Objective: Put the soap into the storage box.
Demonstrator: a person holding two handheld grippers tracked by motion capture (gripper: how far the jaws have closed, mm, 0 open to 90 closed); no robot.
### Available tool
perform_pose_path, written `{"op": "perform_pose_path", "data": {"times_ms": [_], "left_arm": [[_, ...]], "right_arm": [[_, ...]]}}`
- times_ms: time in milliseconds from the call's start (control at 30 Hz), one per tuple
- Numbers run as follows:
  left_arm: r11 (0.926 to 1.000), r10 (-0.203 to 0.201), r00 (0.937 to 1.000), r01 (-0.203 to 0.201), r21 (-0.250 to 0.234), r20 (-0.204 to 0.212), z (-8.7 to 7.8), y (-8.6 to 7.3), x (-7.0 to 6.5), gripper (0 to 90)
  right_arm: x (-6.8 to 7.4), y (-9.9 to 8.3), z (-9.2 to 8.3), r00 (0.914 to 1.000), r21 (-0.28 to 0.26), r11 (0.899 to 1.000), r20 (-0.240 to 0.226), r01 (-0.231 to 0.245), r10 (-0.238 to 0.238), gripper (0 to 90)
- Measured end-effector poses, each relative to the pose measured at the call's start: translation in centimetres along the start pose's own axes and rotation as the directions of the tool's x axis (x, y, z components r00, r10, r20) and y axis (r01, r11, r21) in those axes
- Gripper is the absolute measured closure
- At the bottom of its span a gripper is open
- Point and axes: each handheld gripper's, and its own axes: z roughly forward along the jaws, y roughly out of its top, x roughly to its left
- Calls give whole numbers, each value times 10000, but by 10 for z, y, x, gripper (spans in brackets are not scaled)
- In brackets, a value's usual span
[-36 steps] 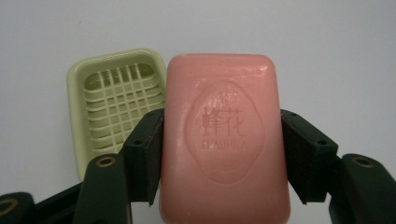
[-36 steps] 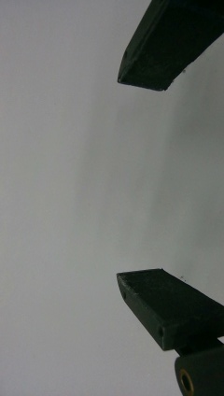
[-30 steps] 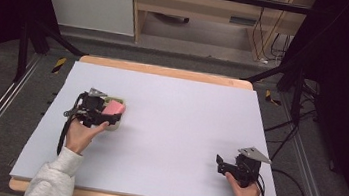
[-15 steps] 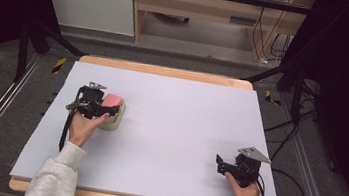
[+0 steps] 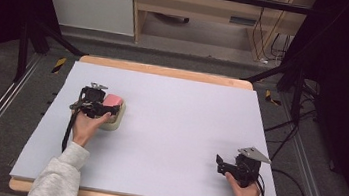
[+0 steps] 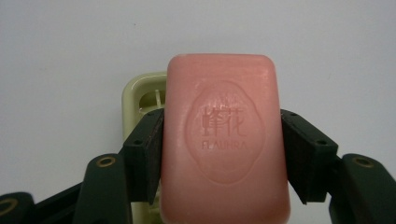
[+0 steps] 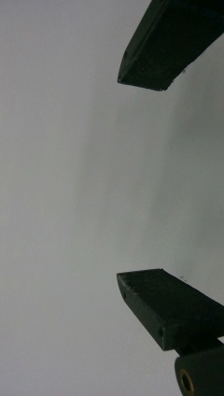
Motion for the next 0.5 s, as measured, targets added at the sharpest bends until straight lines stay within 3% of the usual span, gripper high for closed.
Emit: {"op": "perform_pose_path", "data": {"times_ms": [133,500], "left_arm": [[9998,-212,9998,212,69,-14,3,-2,4,374],[9992,-210,9997,214,335,-117,11,-6,7,374]], "right_arm": [[0,0,0,10000,-32,10000,9,65,-65,58],[0,0,1,9999,-12,9999,24,112,-112,58]]}}
